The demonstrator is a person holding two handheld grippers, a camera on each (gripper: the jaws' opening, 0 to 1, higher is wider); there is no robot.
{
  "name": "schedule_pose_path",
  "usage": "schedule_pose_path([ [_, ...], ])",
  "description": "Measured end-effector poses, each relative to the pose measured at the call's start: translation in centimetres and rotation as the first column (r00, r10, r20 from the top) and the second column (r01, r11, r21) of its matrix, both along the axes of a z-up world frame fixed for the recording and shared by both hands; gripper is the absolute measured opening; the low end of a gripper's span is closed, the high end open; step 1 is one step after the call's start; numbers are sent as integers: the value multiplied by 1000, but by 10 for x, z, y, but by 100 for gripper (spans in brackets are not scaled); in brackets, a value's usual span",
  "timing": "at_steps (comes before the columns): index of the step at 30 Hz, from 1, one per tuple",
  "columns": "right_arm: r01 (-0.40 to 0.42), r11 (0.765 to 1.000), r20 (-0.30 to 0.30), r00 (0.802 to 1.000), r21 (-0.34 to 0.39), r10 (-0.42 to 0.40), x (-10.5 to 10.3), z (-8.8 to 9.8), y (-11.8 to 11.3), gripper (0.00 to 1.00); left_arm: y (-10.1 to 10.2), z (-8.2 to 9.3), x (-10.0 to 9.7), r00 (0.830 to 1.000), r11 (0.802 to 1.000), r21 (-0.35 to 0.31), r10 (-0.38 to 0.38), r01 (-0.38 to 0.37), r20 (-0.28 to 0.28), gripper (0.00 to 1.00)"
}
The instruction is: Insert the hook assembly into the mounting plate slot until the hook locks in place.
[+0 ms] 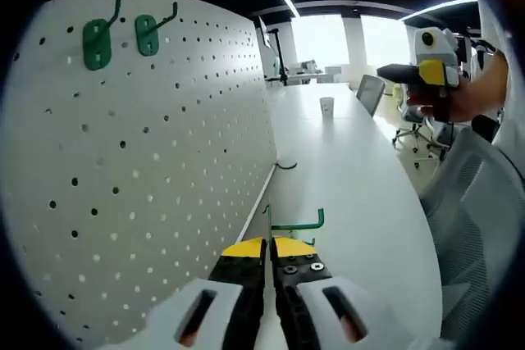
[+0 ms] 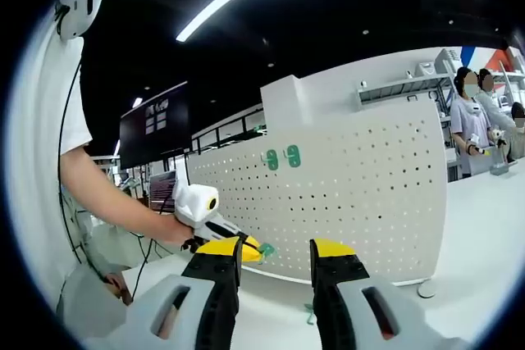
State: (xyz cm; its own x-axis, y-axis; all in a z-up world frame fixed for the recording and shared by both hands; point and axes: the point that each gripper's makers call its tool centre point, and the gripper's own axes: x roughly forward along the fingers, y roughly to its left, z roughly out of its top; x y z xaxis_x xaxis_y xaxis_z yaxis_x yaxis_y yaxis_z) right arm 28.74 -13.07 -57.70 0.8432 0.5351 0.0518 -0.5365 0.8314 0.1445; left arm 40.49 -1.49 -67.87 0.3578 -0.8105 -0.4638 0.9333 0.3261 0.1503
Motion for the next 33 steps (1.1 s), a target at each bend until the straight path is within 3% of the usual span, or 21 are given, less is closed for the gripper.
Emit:
schedule_pose_path([
  [14, -9, 1000, 10, 1000, 2, 9, 3, 5, 5, 31, -4, 28, -8, 999, 997, -68, 27, -24, 34, 2],
  [33, -30, 999, 22, 999, 29, 30, 5, 13, 15, 31, -5, 63, -22, 997, 981, -183, 66, -58, 40, 2],
])
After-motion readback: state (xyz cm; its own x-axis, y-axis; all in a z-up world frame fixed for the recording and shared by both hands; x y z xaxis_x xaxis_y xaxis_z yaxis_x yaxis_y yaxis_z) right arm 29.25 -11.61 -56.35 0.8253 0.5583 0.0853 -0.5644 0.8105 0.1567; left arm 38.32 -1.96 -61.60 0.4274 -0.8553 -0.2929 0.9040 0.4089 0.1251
